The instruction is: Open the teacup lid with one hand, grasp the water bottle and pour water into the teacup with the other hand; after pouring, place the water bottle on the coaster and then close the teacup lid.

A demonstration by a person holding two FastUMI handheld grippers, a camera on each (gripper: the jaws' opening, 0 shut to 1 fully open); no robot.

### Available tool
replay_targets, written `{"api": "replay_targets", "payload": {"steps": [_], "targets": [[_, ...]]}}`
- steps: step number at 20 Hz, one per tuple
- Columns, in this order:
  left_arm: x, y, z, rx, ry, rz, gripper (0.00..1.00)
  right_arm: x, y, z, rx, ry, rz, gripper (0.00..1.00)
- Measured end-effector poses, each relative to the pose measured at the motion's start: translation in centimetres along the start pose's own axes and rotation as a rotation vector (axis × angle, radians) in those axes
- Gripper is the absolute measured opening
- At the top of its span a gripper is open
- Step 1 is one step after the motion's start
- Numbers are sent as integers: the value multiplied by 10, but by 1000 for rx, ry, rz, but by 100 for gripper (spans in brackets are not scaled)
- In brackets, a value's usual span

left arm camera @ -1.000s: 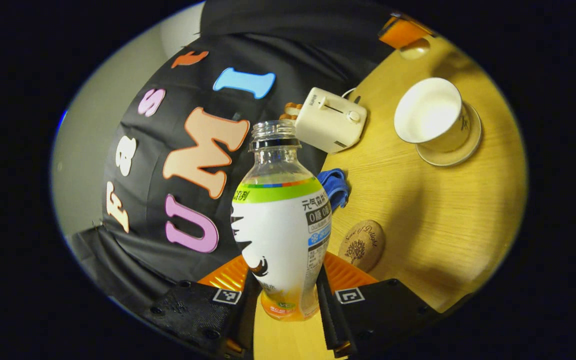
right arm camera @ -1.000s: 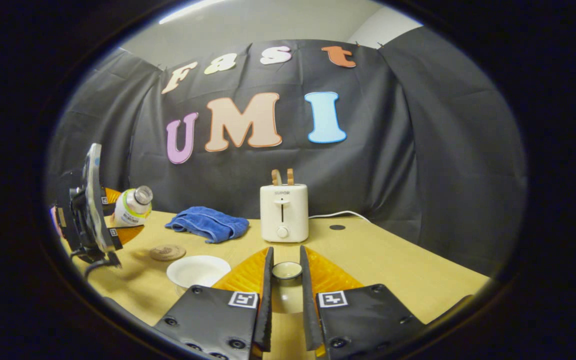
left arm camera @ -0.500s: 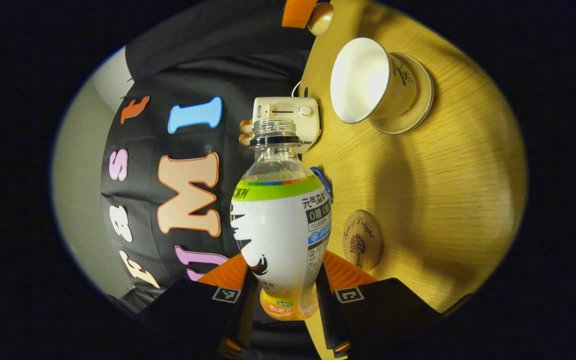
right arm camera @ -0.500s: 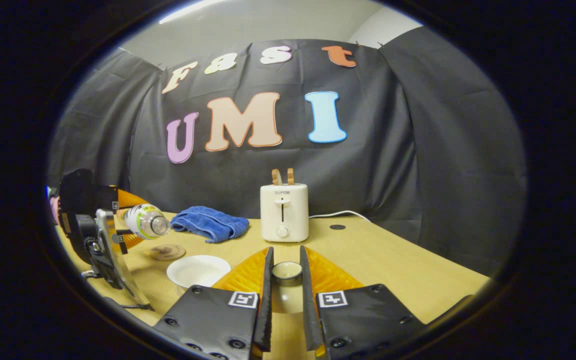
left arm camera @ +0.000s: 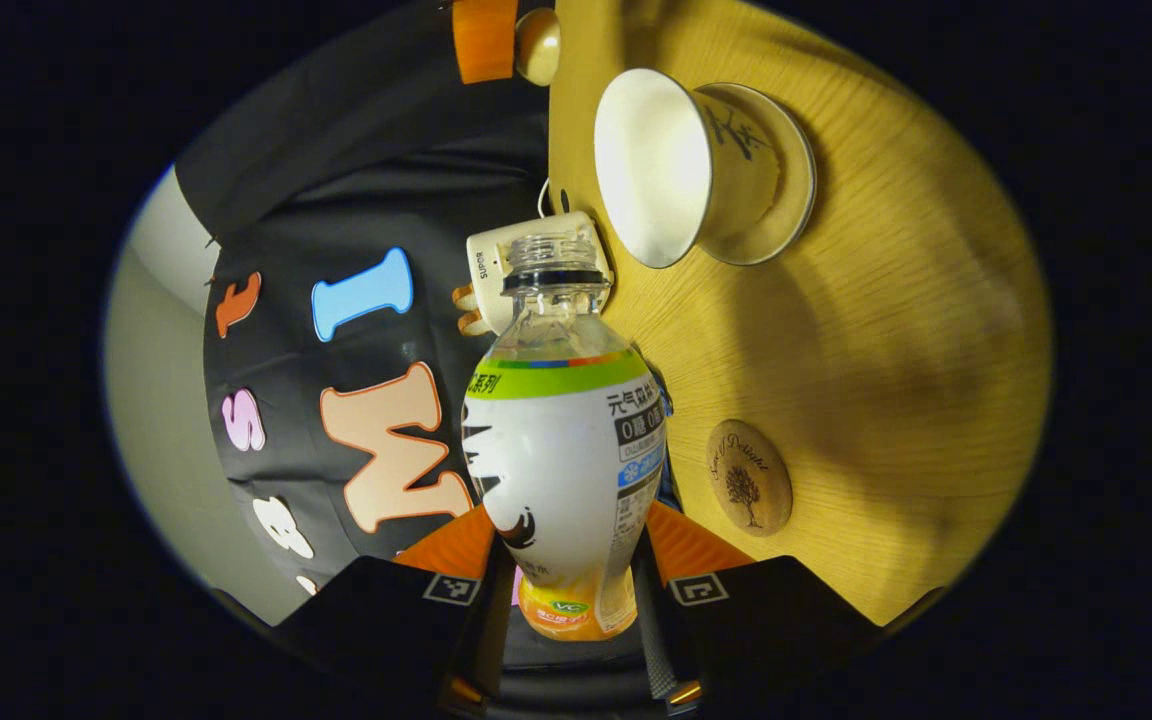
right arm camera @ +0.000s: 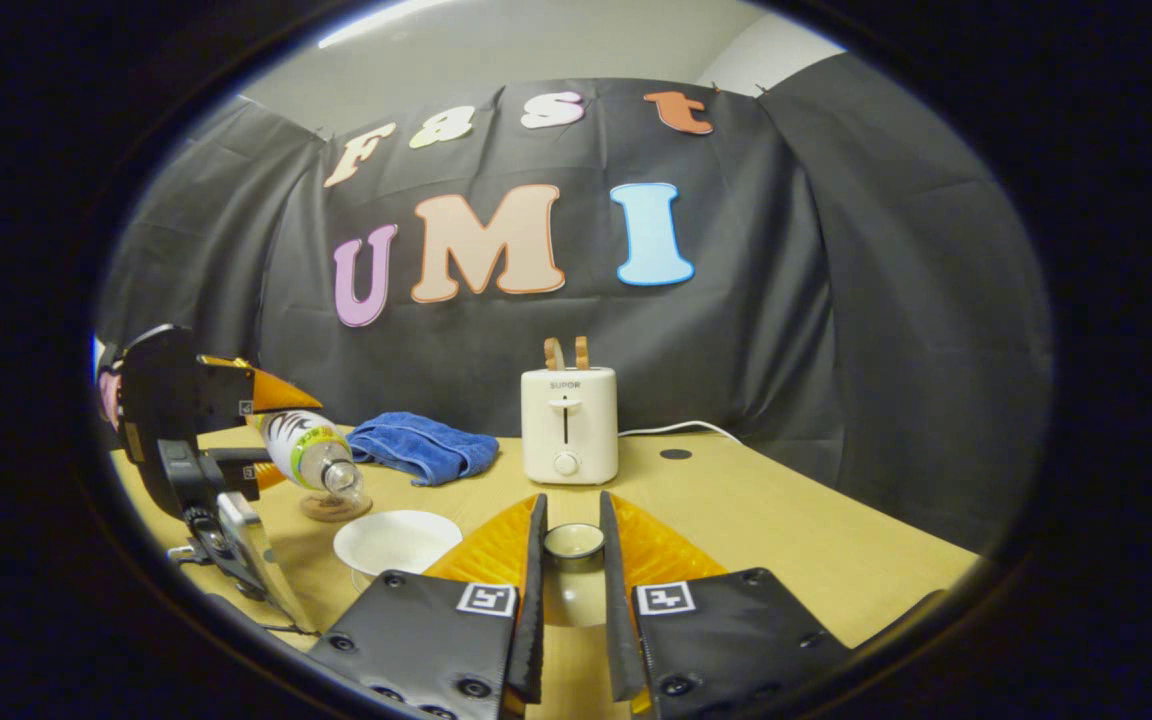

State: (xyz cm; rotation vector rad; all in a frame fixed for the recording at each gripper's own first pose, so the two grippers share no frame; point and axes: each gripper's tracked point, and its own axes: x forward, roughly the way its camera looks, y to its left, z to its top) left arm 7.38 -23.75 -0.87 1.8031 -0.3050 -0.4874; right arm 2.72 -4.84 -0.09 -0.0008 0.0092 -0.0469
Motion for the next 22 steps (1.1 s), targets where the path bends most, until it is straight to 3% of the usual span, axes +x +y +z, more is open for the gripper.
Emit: {"api": "replay_targets", "payload": {"steps": [6, 22], "targets": [[6, 7, 4, 106, 1, -21, 53, 1, 0, 0, 0, 1, 0, 29], [9, 68, 1, 422, 5, 31, 53, 1, -1, 0, 0, -2, -1, 29]]}}
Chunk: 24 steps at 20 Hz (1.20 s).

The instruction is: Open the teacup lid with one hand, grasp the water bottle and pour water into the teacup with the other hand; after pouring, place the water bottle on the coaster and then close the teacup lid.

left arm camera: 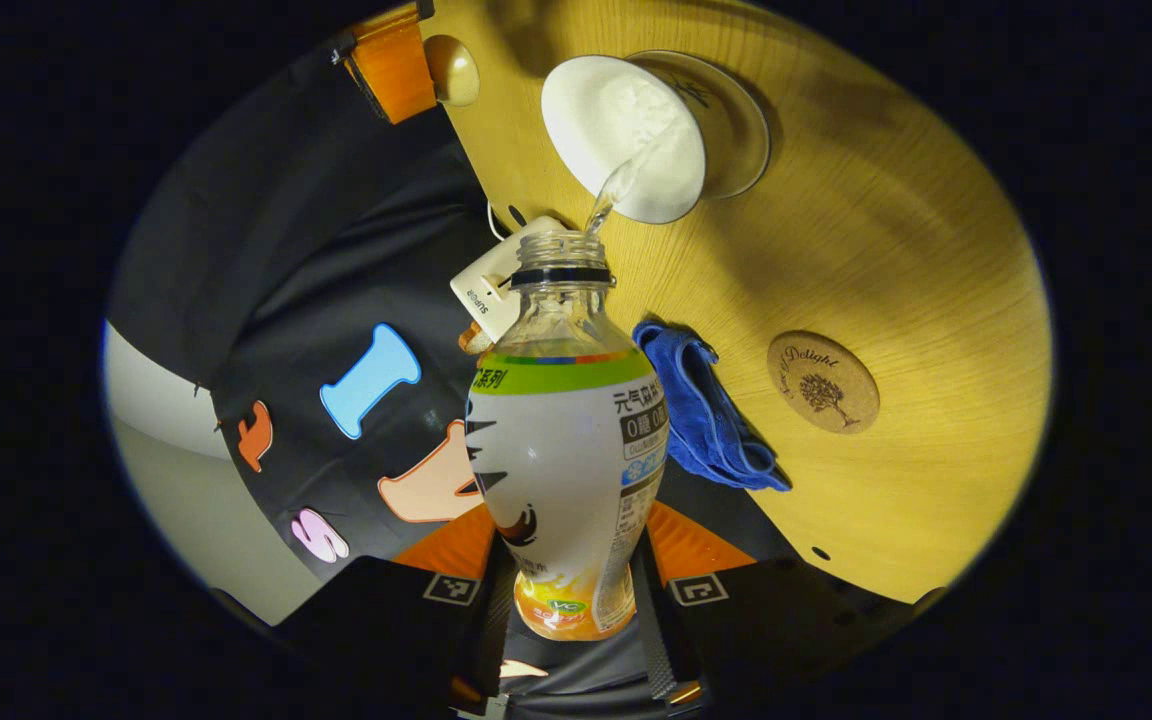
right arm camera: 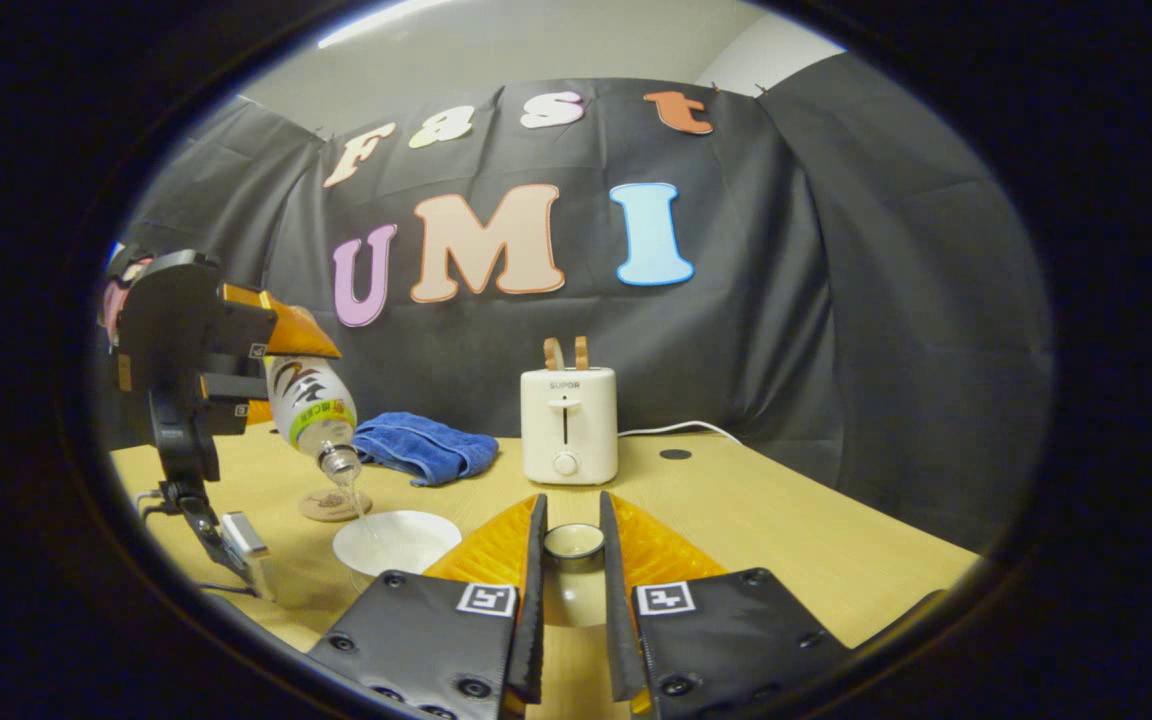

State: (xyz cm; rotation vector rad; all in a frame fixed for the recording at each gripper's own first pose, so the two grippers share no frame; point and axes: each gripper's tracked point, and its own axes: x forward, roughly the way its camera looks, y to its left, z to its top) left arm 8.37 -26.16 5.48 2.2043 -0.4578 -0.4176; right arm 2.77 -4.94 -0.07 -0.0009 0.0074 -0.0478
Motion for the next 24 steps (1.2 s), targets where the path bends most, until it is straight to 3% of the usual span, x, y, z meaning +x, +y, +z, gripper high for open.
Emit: {"api": "replay_targets", "payload": {"steps": [8, 14, 19, 24], "targets": [[-4, 12, 5, 66, -6, 18, 54, 1, 0, 0, 0, -1, 0, 29], [-3, 6, 7, 2, -17, 12, 53, 2, 0, 0, 0, -1, 0, 29], [-6, -10, 14, -283, -54, -7, 53, 1, 0, 0, -1, 0, 1, 29], [-18, -33, 22, -809, -78, -50, 53, 1, 0, 0, -1, -1, 1, 29]]}}
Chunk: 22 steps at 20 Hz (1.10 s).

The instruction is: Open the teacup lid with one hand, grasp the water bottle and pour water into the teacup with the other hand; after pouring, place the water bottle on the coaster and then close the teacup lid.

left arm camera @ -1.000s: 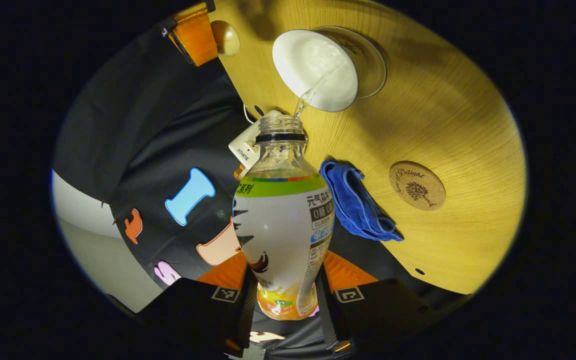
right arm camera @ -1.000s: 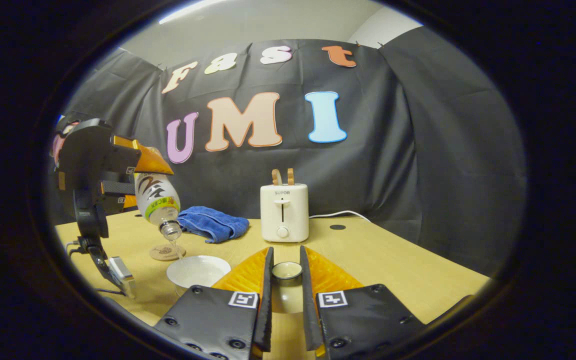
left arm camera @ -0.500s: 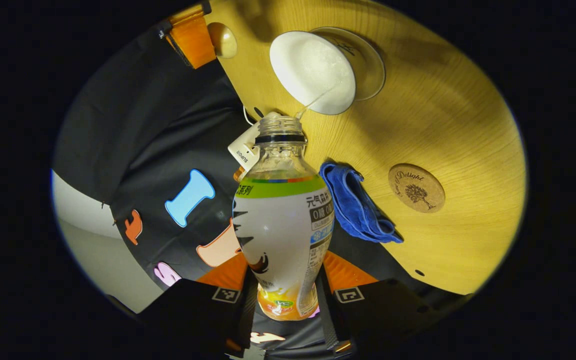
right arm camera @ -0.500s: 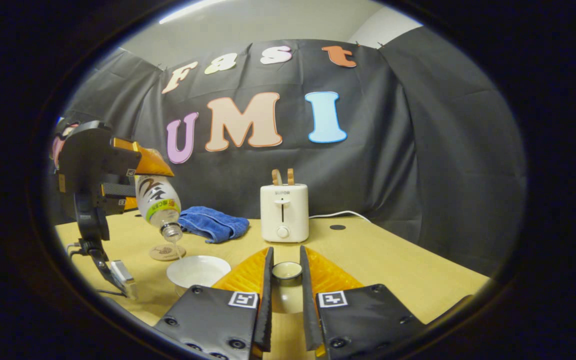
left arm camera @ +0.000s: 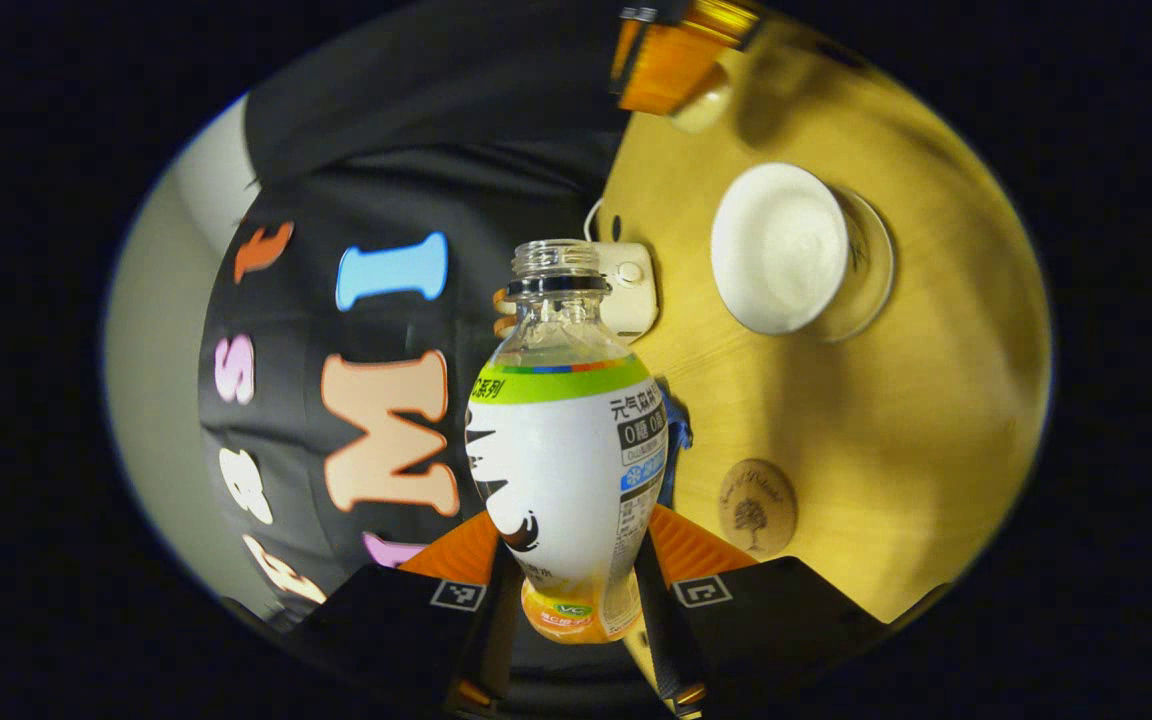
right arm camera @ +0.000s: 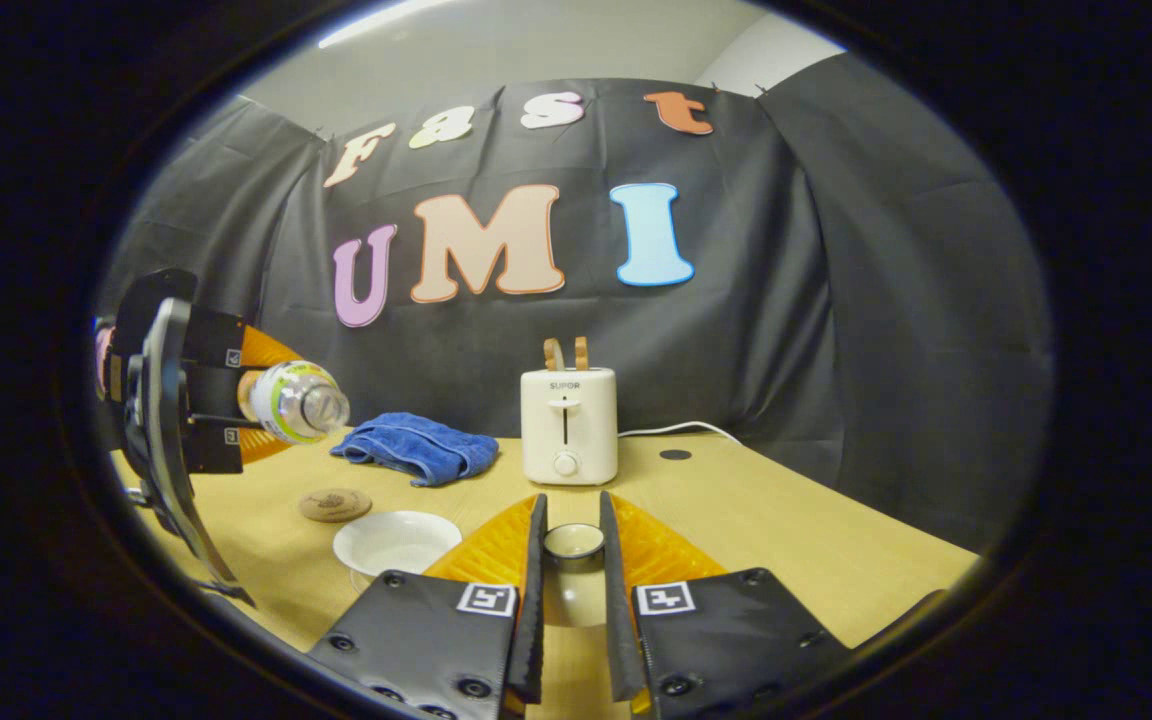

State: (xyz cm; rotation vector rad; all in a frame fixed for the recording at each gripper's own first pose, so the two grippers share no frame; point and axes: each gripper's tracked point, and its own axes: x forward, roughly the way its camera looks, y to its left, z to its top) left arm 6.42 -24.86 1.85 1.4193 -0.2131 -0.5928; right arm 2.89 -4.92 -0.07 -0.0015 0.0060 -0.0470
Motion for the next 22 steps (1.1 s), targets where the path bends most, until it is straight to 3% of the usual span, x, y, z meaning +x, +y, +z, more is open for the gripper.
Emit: {"api": "replay_targets", "payload": {"steps": [4, 9, 11, 14, 22], "targets": [[9, 1, -4, -392, -38, 38, 52, 0, 1, 0, 0, 1, 6, 29], [12, 25, -13, -1004, -139, 75, 52, 0, 1, 0, 0, -1, 6, 29], [14, 33, -23, -1184, -166, 82, 52, 0, 1, 0, 0, 0, 6, 29], [30, 30, -31, -1312, -177, 69, 52, 1, 1, -1, 0, 0, 8, 29], [65, -7, -37, -1411, -133, 30, 52, 1, 2, -1, 1, -1, 9, 29]]}}
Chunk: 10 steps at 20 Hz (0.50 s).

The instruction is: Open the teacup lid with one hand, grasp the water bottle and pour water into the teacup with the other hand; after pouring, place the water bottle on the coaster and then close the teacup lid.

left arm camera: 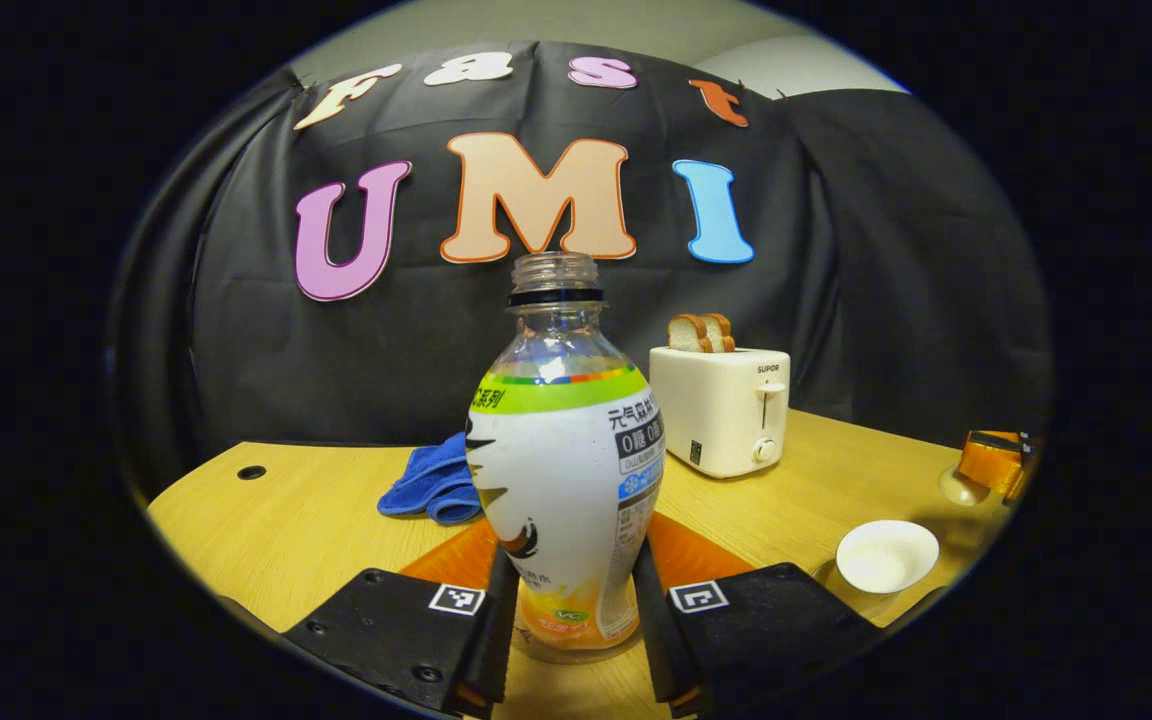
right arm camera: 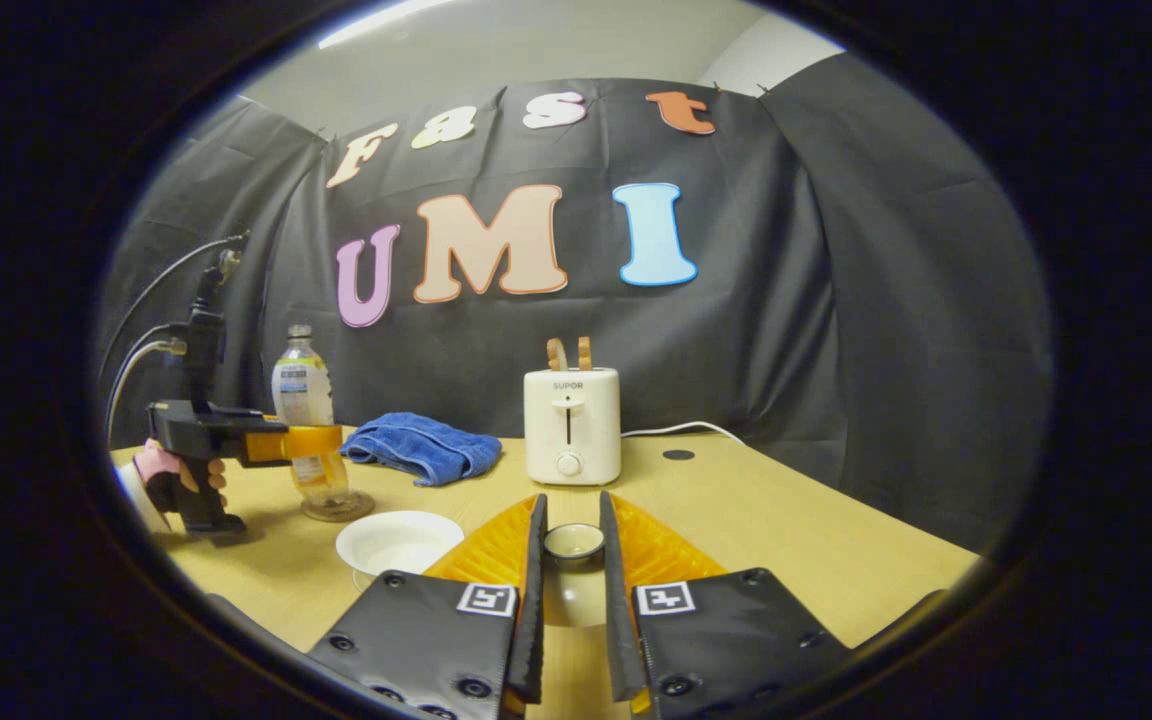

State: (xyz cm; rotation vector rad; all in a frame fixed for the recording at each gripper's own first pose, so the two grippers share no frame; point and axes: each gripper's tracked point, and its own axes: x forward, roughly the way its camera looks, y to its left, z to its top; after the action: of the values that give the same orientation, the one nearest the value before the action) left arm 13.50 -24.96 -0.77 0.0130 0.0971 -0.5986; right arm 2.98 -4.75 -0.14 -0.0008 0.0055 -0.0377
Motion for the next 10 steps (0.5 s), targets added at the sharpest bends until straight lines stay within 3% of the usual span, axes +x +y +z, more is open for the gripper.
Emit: {"api": "replay_targets", "payload": {"steps": [5, 10], "targets": [[4, -2, -8, -11, 10, -4, 53, -1, 0, 1, 0, 1, 0, 29], [5, -2, -8, -12, 11, -6, 63, -1, 0, 0, 0, 0, 0, 29]]}}
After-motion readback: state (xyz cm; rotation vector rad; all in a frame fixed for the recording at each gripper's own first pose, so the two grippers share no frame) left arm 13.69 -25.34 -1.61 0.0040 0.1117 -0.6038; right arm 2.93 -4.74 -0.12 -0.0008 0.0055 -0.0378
